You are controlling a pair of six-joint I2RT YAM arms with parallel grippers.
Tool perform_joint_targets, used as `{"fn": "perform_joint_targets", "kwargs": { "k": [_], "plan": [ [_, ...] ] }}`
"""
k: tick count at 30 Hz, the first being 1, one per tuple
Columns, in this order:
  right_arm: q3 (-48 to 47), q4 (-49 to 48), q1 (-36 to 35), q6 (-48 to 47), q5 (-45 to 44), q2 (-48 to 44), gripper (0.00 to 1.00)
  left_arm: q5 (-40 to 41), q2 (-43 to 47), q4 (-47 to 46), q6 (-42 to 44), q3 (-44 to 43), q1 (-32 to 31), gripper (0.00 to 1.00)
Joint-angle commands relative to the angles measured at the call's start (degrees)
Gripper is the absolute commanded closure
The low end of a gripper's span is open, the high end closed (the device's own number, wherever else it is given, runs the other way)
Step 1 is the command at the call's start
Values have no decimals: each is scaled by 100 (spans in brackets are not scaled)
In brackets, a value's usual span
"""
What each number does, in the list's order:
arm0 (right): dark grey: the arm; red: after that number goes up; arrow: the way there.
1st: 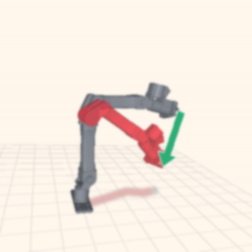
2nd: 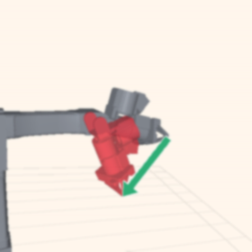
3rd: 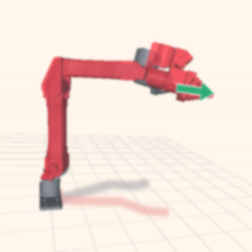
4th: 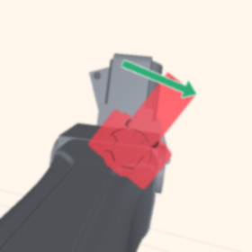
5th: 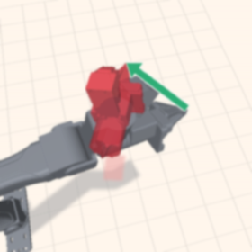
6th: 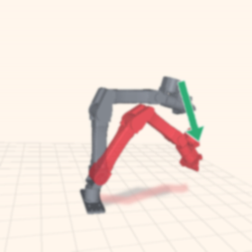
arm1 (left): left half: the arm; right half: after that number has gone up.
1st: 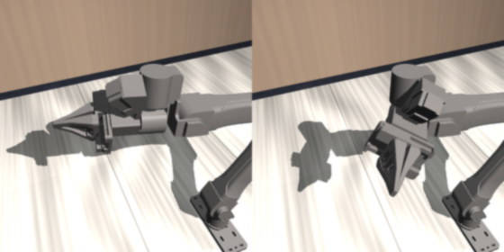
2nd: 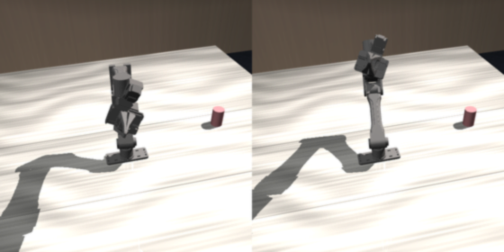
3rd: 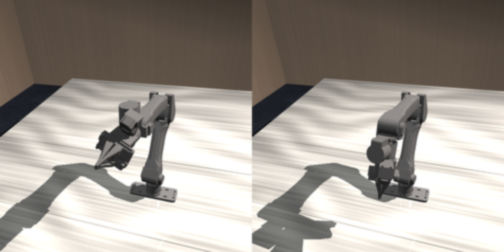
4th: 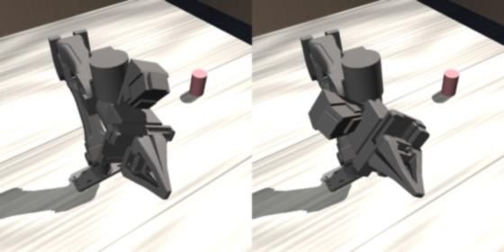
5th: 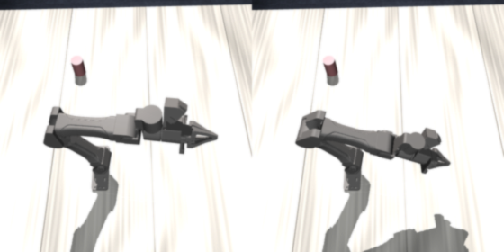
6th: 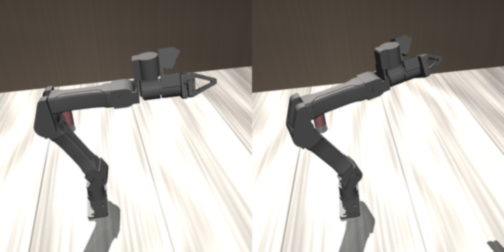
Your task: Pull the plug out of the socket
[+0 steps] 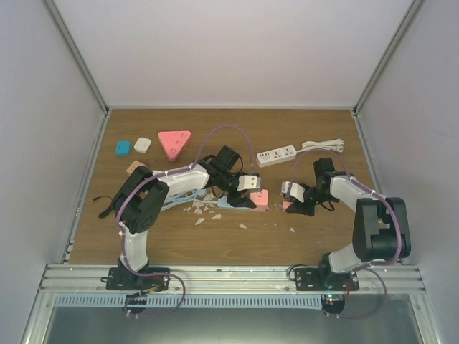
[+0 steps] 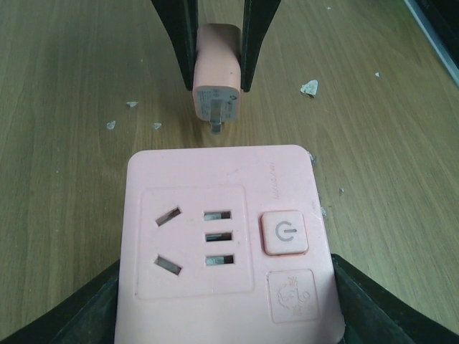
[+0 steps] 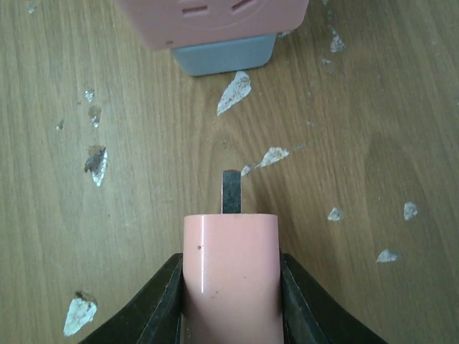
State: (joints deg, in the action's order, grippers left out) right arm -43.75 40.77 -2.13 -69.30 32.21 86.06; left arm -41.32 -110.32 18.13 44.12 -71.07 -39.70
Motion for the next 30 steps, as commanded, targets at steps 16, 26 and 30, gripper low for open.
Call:
{"fn": "perform_joint_targets", "kwargs": {
  "k": [16, 26, 30],
  "plan": [
    [-1070, 418, 291, 657, 1621, -1198, 84, -619, 745, 1139, -673, -895, 511, 1],
    [-1075, -1789, -895, 2152, 1277, -1761, 81, -2131, 1158, 608, -3257, -742, 925, 1],
    [-1258, -2200, -1412, 2420, 954, -1586, 80, -2490, 1245, 189, -4255, -645, 1220, 1]
  ]
}}
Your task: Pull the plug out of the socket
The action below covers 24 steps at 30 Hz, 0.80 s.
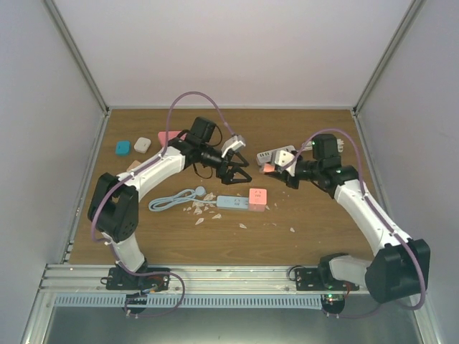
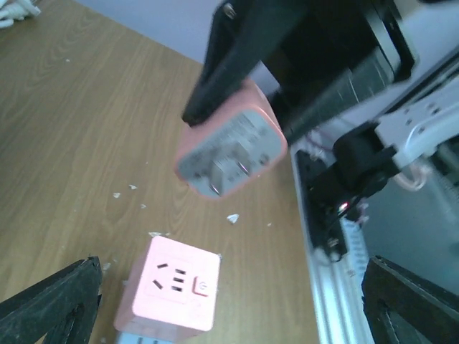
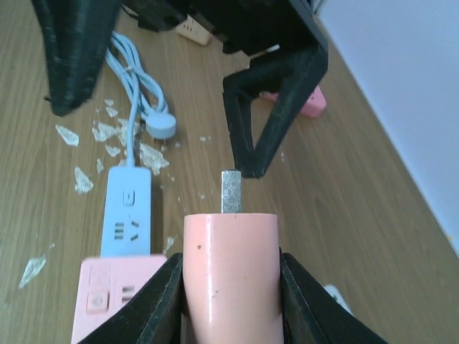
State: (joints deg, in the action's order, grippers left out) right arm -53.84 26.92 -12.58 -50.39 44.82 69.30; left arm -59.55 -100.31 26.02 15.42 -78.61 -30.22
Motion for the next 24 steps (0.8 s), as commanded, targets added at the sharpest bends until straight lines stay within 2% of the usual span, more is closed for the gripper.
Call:
{"fn": "perform_joint_targets", "kwargs": {
  "k": [1, 4, 7, 13, 24],
  "plan": [
    [-272, -869, -491, 568, -387, 127, 80, -797, 245, -677, -1595, 112, 348, 1],
    [-293, -1107, -856, 620, -719, 192, 80, -1217, 214, -1216, -2447, 267, 531, 5],
    [-367, -1285, -1133, 707, -1052, 305, 79, -1399, 159, -1530, -2835, 375, 561, 12],
    [-513, -1369, -1475, 732, -1340, 479, 79, -1516, 122, -1586, -2847, 425, 560, 20],
    [-453, -1420, -1823, 484, -1698, 489, 78, -1537, 1, -1416, -2679, 406, 498, 43]
  ]
}}
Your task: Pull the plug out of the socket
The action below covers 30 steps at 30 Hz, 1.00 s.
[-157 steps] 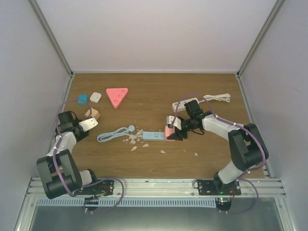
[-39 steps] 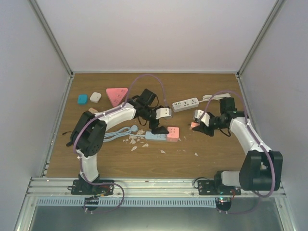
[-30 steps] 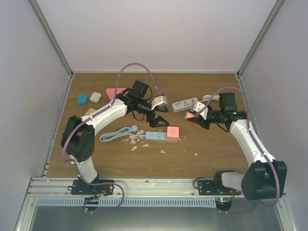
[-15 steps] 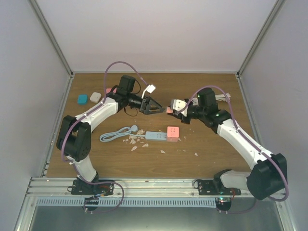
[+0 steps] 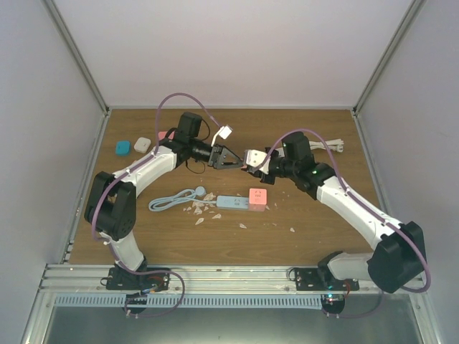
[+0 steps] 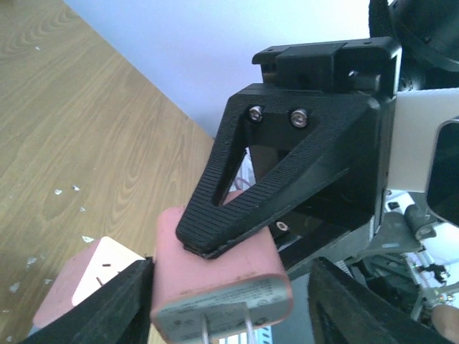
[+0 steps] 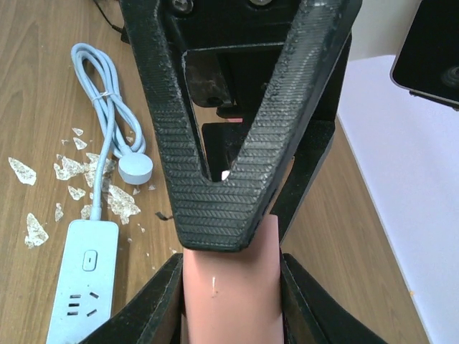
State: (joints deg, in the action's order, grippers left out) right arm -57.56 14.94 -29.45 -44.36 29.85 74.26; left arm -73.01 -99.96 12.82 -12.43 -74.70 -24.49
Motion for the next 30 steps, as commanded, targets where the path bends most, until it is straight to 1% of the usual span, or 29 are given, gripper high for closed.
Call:
{"fn": "perform_joint_targets", "kwargs": {
  "k": [1, 5, 7, 11, 13, 15, 17, 19, 21, 23, 26, 30],
  "plan": [
    [-72, -226, -151, -125, -214, -16, 78, -200, -59, -61, 135, 4, -74, 47],
    [-16, -308, -175, -142, -337, -42, 77, -221, -116, 77, 223, -68, -61, 62],
    [7, -319, -175, -160, -341, -50, 74, -262, -135, 89, 251, -65, -29, 69],
    [27, -308, -175, -104, -399, -47, 45, -223, -111, 138, 381, -20, 177, 82],
    [57, -289, -175, -76, -460, -49, 25, -203, -112, 256, 567, -19, 393, 85],
    [141, -286, -164, -61, -500, -64, 12, -143, -111, 442, 867, -2, 690, 86],
    [211, -221, -134, -32, -427, -69, 4, 156, -114, 751, 1406, -1, 966, 86],
    [253, -85, -72, -6, -312, -42, 1, 628, -89, 1049, 2172, 30, 1244, 86],
    [238, 131, 12, 41, -204, 42, 0, 1334, -22, 1243, 2916, 168, 1493, 86],
    [244, 350, 102, 57, -108, 128, 0, 2028, 35, 1175, 3490, 345, 1752, 86],
    [324, 599, 316, 95, 61, 205, 0, 2888, 78, 1018, 4032, 559, 2077, 86],
    [406, 919, 560, 24, 251, 348, 0, 3849, 215, 615, 4649, 1014, 2181, 85]
  ]
}}
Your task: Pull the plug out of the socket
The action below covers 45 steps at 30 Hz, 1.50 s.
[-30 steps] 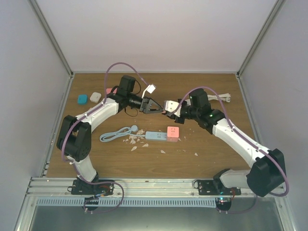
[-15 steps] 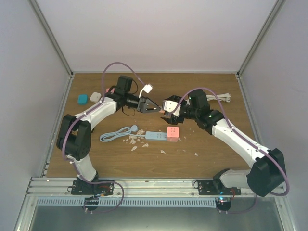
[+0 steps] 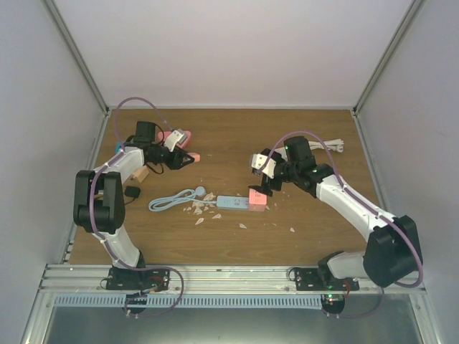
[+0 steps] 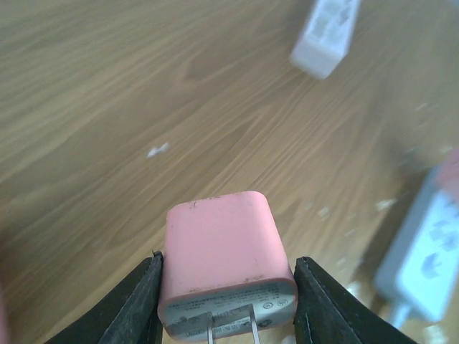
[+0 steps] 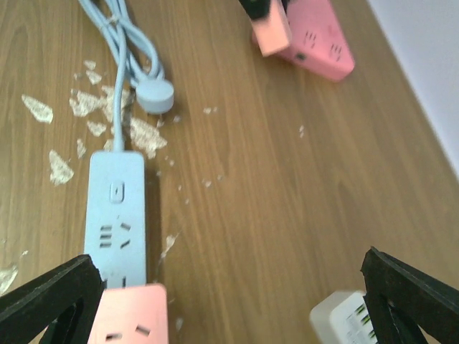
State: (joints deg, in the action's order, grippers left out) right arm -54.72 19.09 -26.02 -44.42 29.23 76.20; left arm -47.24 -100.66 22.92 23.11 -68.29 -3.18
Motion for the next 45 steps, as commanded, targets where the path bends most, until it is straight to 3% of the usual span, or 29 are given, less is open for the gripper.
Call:
{"fn": "perform_joint_targets", "kwargs": {
  "k": [1, 6, 12, 22, 28, 35, 40, 45],
  "plan": [
    [124, 587, 286, 2, 378, 199, 1, 1463, 320, -559, 1220, 530, 47, 85],
    [76, 1075, 529, -189, 811, 452, 1, 2217, 248, -1273, 1556, 1084, 55, 84],
    [136, 1226, 565, -311, 698, 681, 2, 2366, 58, -1528, 1752, 1335, 68, 76],
    [193, 1571, 567, -554, 867, 730, 0, 2018, 309, -785, 2246, 1402, 298, 33],
    [205, 1476, 569, -485, 702, 816, 0, 1233, 835, 45, 2581, 1067, 234, 1],
    [149, 1349, 564, -464, 620, 1153, 0, 991, 926, 517, 2677, 811, -956, 1],
    [96, 1364, 512, -519, 844, 1382, 2, 975, 554, 199, 2472, 735, -1920, 1],
    [137, 1299, 421, -506, 880, 1577, 5, 987, -150, 292, 2627, 412, -2472, 4]
  ]
}}
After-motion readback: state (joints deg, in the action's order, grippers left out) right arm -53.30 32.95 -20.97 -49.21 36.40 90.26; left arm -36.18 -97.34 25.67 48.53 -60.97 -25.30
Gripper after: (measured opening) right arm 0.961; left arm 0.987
